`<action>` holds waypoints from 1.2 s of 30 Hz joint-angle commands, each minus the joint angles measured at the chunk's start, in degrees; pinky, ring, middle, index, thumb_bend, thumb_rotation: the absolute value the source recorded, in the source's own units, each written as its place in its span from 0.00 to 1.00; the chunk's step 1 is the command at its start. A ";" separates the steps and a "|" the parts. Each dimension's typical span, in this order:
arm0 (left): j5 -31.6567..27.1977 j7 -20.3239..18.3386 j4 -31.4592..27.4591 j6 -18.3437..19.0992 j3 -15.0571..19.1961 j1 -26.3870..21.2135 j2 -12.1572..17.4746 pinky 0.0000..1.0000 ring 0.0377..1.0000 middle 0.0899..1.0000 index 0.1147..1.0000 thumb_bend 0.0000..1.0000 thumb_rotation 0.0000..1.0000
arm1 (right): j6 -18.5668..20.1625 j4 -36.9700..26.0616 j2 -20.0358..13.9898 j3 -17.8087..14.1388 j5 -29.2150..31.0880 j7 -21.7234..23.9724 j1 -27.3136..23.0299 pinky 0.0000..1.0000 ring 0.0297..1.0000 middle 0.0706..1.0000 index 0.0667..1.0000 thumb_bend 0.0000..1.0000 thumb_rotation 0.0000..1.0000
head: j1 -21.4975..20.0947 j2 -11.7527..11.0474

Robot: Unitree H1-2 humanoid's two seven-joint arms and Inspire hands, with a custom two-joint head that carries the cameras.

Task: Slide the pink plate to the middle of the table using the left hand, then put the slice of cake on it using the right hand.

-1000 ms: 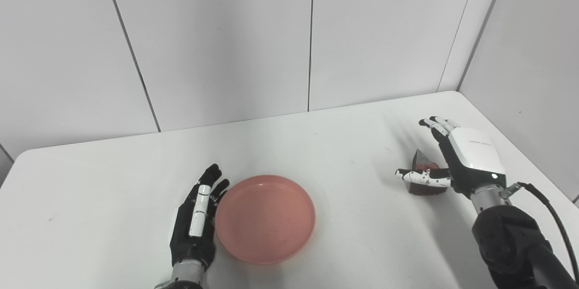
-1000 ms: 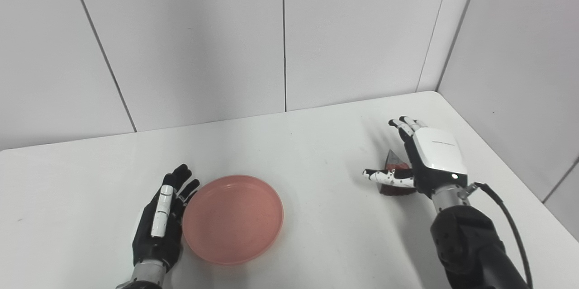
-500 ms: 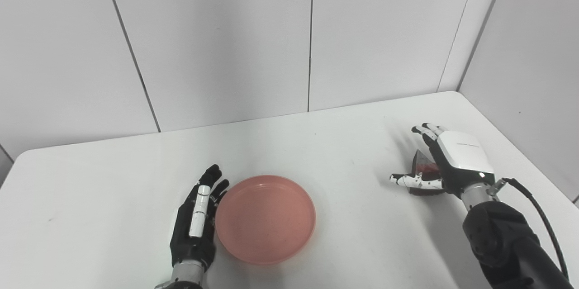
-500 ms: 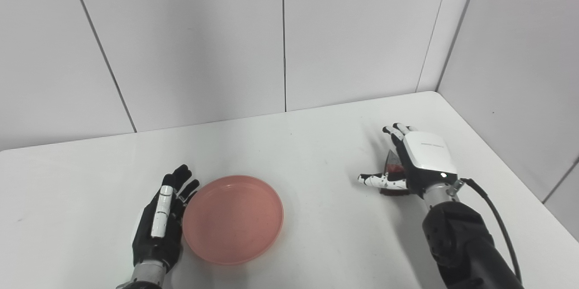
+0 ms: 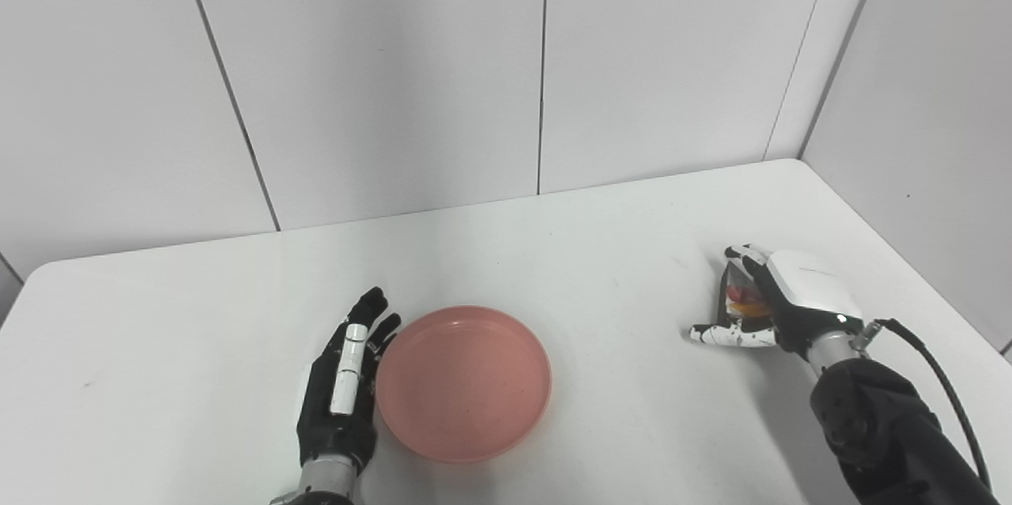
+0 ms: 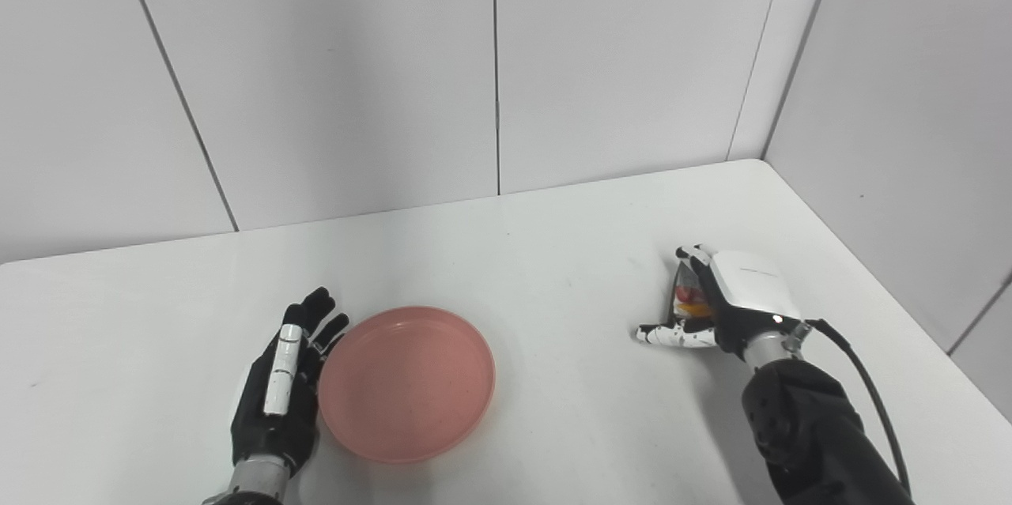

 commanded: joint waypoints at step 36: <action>0.66 0.41 -1.47 3.55 -0.87 1.09 -0.23 0.86 0.86 0.90 0.77 0.72 0.73 | -10.99 4.08 -1.87 1.59 7.88 -11.80 -0.27 0.19 0.22 0.28 0.43 0.52 0.16 | 0.15 0.50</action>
